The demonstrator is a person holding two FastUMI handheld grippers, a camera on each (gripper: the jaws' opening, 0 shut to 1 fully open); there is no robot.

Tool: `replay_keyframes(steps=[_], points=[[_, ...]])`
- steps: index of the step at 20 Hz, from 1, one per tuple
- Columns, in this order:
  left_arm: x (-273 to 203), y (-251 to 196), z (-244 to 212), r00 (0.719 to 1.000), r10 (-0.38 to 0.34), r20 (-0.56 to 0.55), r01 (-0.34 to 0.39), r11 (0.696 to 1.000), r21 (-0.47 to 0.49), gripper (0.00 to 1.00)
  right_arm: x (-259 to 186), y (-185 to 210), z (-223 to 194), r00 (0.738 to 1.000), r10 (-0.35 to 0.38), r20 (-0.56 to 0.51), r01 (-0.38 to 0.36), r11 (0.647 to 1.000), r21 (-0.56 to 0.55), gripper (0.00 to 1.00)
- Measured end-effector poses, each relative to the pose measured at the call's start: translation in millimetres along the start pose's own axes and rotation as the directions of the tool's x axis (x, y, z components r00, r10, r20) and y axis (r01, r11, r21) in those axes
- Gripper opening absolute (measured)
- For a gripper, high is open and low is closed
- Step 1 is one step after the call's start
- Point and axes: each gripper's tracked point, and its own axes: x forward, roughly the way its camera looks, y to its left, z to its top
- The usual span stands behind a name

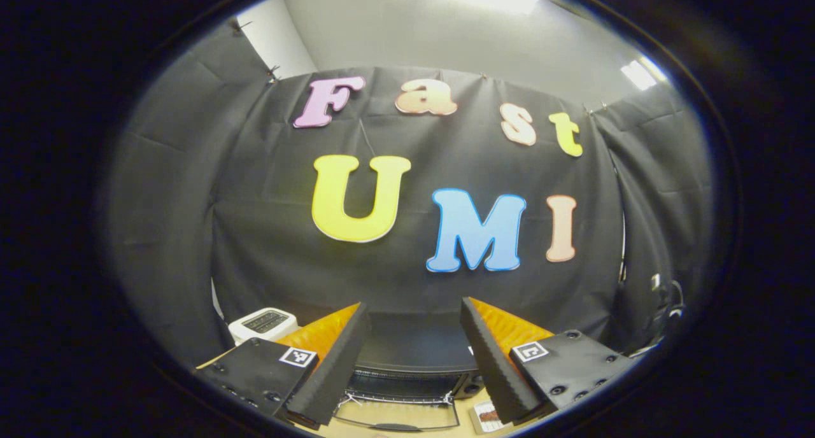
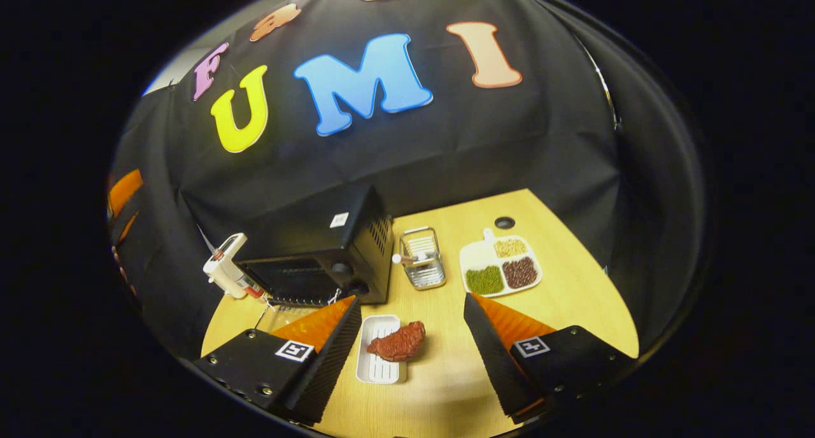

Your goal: Open the electric oven with the left hand, put the food in, and close the electric oven.

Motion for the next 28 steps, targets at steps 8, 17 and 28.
replay_keyframes(steps=[8, 17, 28], points=[[-26.4, 25.8, 14.7, 0.995, 0.103, -0.014, -0.102, 0.994, 0.028, 1.0, 61.6, -16.7, -82.3, 0.972, 0.128, -0.197, -0.068, 0.956, 0.284, 0.96], [-65.7, 36.1, 9.2, 0.976, 0.211, -0.045, -0.207, 0.976, 0.071, 1.0, 101.5, -2.6, -113.3, 0.929, 0.25, -0.273, -0.096, 0.875, 0.474, 0.79], [-53.9, 56.7, 16.1, 0.981, 0.19, -0.039, -0.187, 0.98, 0.071, 1.0, 93.1, 15.4, -88.7, 0.932, 0.299, -0.202, -0.146, 0.824, 0.548, 0.12]])
